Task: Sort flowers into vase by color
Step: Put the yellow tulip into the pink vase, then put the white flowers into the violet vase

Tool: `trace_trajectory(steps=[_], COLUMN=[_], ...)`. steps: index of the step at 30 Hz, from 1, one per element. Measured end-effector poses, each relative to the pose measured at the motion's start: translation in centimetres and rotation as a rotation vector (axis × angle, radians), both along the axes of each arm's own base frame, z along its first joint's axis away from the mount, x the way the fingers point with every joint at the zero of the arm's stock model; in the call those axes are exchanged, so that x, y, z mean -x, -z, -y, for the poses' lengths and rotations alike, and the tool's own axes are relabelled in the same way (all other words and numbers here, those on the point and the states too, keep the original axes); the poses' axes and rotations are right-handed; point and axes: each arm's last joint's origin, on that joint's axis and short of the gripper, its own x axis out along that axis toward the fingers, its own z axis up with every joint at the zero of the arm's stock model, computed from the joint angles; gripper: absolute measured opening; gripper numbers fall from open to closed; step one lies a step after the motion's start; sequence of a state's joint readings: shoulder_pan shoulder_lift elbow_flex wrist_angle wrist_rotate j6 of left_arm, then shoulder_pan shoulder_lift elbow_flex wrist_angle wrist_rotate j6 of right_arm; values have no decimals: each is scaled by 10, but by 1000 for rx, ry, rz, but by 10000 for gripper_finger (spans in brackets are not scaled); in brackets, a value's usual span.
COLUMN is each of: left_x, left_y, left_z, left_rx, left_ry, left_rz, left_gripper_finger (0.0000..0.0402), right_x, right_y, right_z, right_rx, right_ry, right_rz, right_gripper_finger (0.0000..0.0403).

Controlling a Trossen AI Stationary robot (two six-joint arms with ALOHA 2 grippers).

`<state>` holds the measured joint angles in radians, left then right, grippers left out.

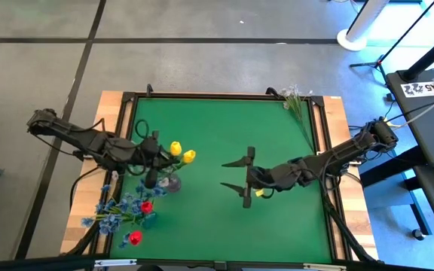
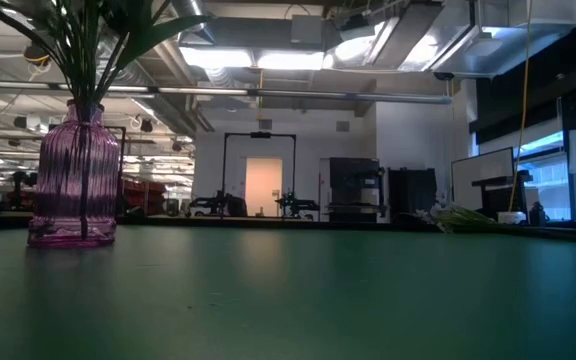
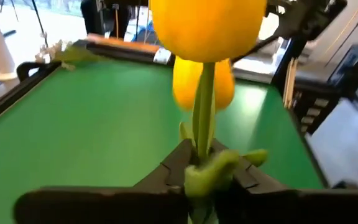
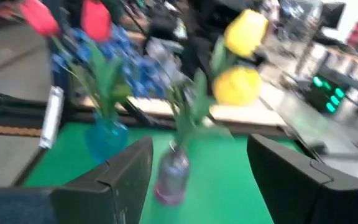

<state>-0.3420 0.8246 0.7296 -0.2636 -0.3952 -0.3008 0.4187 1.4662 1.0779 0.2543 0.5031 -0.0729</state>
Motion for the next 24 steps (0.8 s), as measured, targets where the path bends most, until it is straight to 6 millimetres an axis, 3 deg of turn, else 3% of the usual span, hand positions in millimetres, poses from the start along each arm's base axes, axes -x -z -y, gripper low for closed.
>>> trace_trajectory(steps=[4,11,16,20,24], left_x=[6,24,38,45,48], left_y=[-3,-41,-59,-80,-101], left_z=[-2,-8,-11,-12,-11], left_rx=[-48,-63,-19,7,-24], left_ry=[5,39,75,105,159], left_rz=[-96,-192,-270,-192,-28], left_gripper_finger=[87,151,170,167,162], right_x=[0,-2,0,9,27], right_y=[12,32,40,51,64], right_z=[9,40,66,103,154], right_rx=[-34,-124,-172,-221,-268], right_ry=[91,235,341,511,767], right_rz=[-107,-282,-378,-511,-681], right_gripper_finger=[260,260,260,260,260])
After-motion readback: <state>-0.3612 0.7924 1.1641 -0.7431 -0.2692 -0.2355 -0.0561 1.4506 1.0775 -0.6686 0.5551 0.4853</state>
